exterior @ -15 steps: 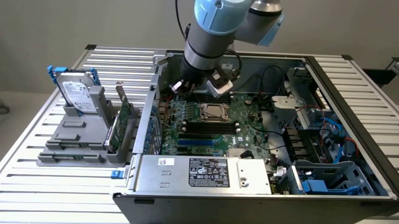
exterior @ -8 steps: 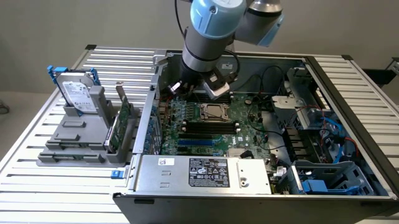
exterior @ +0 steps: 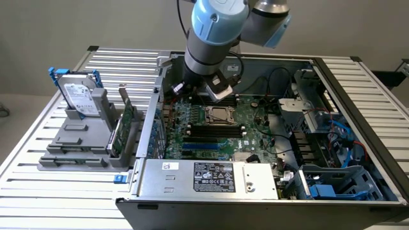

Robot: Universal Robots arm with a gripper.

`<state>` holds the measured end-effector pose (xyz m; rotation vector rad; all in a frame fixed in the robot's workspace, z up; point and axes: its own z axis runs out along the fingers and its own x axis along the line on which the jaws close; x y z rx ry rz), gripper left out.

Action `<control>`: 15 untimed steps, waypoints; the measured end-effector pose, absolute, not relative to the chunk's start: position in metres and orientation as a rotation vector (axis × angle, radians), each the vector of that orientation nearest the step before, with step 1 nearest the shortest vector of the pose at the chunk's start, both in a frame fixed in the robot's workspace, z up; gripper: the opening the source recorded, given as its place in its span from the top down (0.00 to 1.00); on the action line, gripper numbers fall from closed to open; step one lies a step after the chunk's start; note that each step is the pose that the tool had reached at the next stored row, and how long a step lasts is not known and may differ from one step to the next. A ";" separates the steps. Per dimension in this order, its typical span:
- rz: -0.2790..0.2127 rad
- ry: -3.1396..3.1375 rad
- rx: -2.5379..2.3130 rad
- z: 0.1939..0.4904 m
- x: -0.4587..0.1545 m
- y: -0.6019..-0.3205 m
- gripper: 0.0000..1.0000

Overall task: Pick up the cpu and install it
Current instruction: 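Install the first cpu locking lever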

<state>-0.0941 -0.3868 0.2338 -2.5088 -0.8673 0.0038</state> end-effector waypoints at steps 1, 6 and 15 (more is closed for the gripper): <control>0.000 -0.860 -2.505 0.234 -0.094 -0.387 0.89; -0.020 -0.805 -2.511 0.231 -0.094 -0.387 0.89; -0.054 -0.715 -2.504 0.229 -0.094 -0.387 0.89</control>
